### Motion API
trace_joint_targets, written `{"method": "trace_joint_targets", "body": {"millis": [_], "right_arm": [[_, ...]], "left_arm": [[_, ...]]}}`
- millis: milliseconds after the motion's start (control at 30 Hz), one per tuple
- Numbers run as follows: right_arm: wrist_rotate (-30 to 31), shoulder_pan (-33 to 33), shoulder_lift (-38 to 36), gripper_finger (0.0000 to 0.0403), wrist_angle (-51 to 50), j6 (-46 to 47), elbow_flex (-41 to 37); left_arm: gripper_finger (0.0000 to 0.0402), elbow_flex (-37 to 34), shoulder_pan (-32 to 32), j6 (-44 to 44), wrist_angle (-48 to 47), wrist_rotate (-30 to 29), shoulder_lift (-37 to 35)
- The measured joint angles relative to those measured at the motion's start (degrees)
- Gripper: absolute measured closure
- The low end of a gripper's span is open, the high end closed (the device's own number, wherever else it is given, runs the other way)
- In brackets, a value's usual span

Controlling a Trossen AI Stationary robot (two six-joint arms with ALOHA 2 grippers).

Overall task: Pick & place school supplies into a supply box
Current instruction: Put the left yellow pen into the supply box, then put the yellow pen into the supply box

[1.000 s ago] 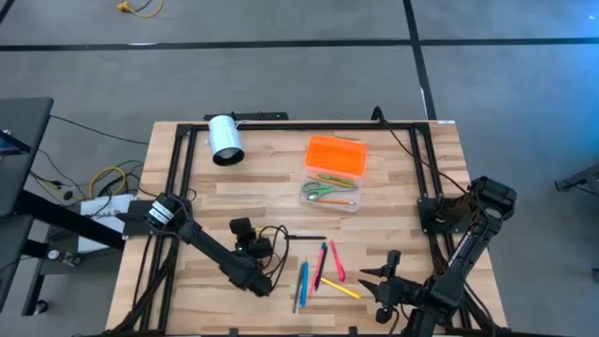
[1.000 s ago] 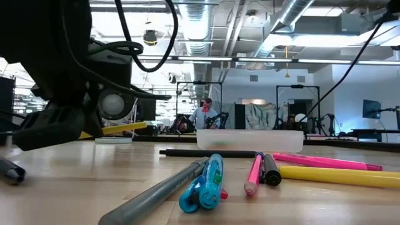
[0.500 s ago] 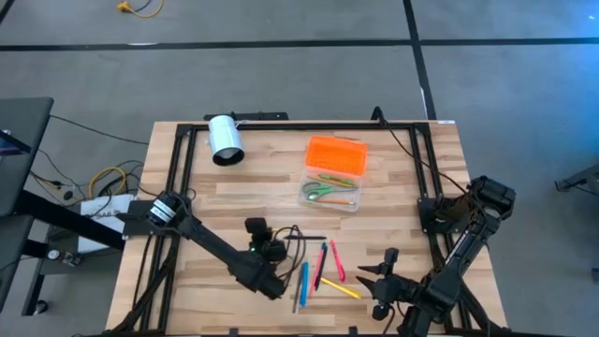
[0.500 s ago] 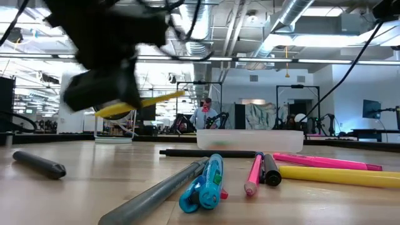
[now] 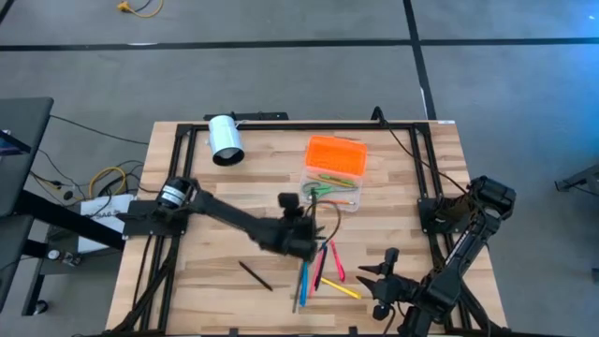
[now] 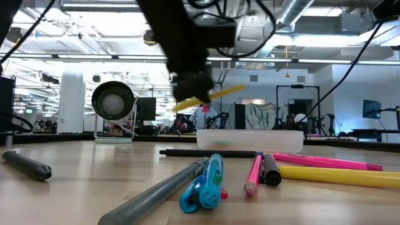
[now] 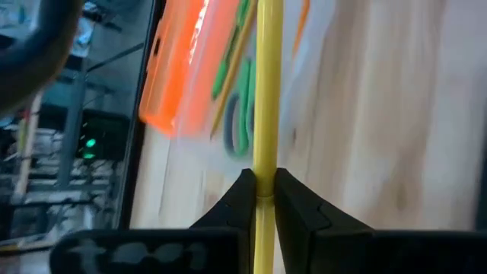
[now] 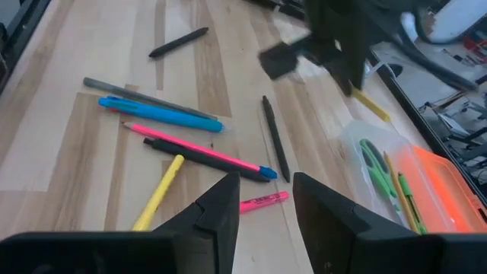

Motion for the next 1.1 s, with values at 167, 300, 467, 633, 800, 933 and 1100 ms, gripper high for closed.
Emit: {"method": "trace_joint_targets", "body": {"millis": [167,300,467,633,800,933,1100], "right_arm": [[0.0,0.0,0.0,0.0285,-0.3,0.0,0.0],[0.0,0.0,0.0,0.0285,-0.3,-0.1,0.0],[0.0,0.0,0.0,0.0285,-0.4,-0.1,0.0],[0.0,0.0,0.0,0.0285,-0.4,0.0,0.0],[0.0,0.0,0.0,0.0285,-0.5,0.0,0.0],[0.0,0.0,0.0,0.0285,-0.5,0.0,0.0],[0.0,0.0,0.0,0.0285,-0.5,0.0,0.0]], "left_arm": [[0.0386,0.0,5.1,10.3,11.7,4.6,0.0],[0.0386,0.0,8.7,15.2,18.9,9.6,0.0],[0.0386,-0.3,12.8,18.3,27.0,15.5,0.0],[0.0382,-0.7,15.0,19.2,29.3,18.0,0.0],[0.0360,-0.7,16.3,17.9,29.1,19.1,0.0],[0.0339,-0.7,16.1,18.2,29.1,19.2,0.0],[0.0326,-0.7,16.1,18.4,29.1,19.2,0.0]]}}
